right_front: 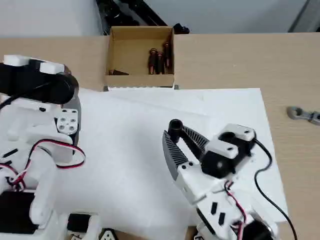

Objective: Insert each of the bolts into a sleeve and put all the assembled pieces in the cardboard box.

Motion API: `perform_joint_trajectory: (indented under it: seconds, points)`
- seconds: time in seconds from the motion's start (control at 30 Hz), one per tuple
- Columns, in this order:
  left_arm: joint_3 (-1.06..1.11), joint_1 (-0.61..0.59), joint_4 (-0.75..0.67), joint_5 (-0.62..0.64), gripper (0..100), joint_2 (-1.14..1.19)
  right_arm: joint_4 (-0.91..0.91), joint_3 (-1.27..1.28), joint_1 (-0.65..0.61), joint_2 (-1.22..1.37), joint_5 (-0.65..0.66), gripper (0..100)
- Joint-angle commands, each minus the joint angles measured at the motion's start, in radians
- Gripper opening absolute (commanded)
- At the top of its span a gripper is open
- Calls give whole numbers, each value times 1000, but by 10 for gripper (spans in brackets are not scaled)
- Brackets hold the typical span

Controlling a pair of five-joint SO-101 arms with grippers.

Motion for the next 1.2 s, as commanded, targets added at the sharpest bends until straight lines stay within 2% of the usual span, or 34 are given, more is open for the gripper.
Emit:
perform_joint_trajectory:
  seconds: [0.0,0.17,0.3,0.47,0.53,0.8,1.17]
  points:
    - [2,34,-117,8,6,-5,-56,29,-25,1,12,3]
    - [13,178,-195,8,6,-2,-231,164,-97,1,14,3]
    - [1,212,-221,14,6,9,-374,250,-128,8,46,3]
    - [-68,215,-233,222,6,12,-407,255,-133,88,83,3]
    - [-87,232,-232,258,6,14,-438,253,-133,108,98,3]
    - [-91,391,-232,259,6,20,-466,253,-128,116,100,3]
    - [-48,517,-232,264,6,21,-470,253,-128,117,100,3]
